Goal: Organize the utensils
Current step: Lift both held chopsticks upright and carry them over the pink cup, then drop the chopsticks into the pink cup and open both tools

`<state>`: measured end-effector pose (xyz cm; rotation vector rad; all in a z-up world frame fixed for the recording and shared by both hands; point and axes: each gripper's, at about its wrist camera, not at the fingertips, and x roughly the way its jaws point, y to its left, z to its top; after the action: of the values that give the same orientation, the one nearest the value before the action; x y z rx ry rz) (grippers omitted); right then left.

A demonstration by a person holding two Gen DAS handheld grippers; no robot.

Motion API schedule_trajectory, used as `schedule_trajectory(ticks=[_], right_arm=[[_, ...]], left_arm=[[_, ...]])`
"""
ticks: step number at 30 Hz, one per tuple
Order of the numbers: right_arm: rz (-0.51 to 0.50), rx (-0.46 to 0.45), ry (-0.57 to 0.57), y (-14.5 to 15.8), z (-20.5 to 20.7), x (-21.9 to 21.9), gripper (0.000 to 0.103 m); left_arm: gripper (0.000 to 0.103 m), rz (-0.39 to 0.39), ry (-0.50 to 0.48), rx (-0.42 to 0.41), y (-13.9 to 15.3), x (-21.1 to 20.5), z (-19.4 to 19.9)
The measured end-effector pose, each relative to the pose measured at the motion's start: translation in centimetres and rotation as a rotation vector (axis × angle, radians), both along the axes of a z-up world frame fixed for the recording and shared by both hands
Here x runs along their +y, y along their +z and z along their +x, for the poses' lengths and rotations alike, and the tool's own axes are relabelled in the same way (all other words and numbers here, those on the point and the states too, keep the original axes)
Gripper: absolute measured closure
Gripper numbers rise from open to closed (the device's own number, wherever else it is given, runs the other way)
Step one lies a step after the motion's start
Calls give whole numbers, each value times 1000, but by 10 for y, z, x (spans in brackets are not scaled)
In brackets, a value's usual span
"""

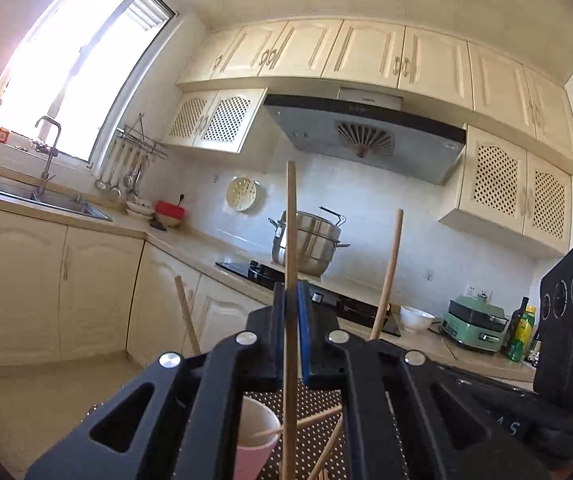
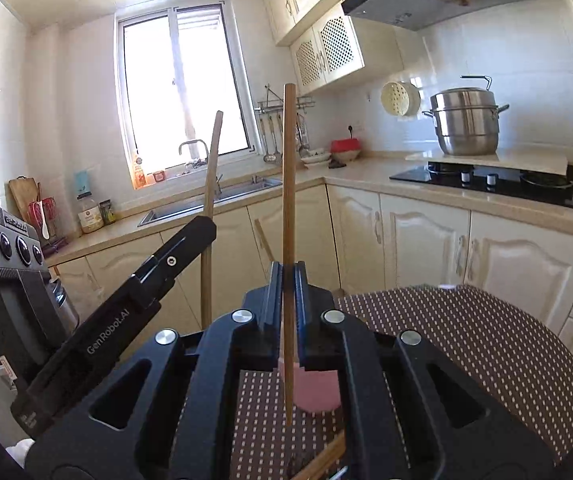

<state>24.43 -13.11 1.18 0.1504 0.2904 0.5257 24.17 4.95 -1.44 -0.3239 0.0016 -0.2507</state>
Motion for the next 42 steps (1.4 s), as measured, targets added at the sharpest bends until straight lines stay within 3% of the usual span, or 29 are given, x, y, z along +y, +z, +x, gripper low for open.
schedule_trajectory(ticks=[7,16,25,32,33,34,36,38,42], right_arm=[[4,-92,-31,11,26,10,97],[-4,-114,-40,2,47,20,97],[-27,-88,-37,-12,50,27,97],[-44,-66,-44,-19,47,28,97],[-45,-62,-45,-20,46,29,97],[-45,-59,-47,-20,45,29,97],[-47,-56,-53,-21,42,28,96],[-48,-52,-59,-21,41,27,96],[-51,-49,-71,-20,36,26,96]], left_arm=[[97,-37,61,-103,7,2,32],[97,-35,120,-131,-10,-2,62],[97,-7,143,-111,-31,-3,72],[96,14,112,-20,-41,0,72],[90,13,104,-10,-42,0,71],[74,12,95,4,-42,2,70],[62,4,95,28,-42,6,67],[61,6,89,46,-42,9,64],[48,18,88,85,-41,16,55]])
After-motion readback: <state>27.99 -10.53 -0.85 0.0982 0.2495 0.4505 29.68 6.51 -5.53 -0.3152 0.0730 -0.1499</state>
